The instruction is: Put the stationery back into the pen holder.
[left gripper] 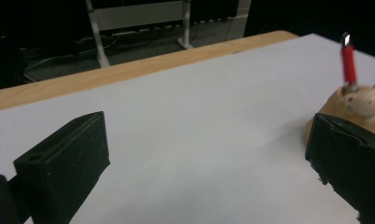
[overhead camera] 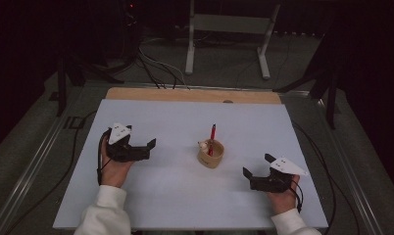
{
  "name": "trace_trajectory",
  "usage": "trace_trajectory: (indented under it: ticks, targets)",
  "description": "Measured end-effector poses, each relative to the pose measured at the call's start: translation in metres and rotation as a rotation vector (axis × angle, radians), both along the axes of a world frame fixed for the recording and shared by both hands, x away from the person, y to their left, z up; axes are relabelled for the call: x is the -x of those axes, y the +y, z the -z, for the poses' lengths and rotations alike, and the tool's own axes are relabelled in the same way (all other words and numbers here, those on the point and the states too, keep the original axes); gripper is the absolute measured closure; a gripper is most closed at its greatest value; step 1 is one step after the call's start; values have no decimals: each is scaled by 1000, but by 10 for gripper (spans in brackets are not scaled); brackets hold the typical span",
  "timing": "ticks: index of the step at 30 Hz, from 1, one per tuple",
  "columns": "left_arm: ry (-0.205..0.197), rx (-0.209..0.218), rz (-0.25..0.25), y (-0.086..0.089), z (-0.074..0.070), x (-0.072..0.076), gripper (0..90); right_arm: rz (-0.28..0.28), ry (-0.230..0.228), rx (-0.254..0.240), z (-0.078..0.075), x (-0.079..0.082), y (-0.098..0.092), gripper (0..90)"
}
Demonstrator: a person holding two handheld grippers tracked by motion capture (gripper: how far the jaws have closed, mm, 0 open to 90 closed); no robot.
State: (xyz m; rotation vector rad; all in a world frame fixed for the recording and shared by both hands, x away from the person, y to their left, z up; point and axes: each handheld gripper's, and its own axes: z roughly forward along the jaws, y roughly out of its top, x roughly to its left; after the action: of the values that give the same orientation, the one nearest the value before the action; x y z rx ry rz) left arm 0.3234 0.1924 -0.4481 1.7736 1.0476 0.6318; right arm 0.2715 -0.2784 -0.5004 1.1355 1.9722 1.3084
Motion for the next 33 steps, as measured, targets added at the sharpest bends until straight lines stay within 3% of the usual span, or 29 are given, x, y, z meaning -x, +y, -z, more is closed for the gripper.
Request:
trace_trajectory:
  ticks: [7,14,33]
  targets:
    - [-28,11,-48,18,15,19,1,-5,-8,-1,-1,1,0,0]
    - [-20,13,-59,28,30,32,1,-6,-16,-8,-1,2,1,0]
    - [-63,24,-77,46,39,57,1,-9,-45,-19,-4,4,-1,0]
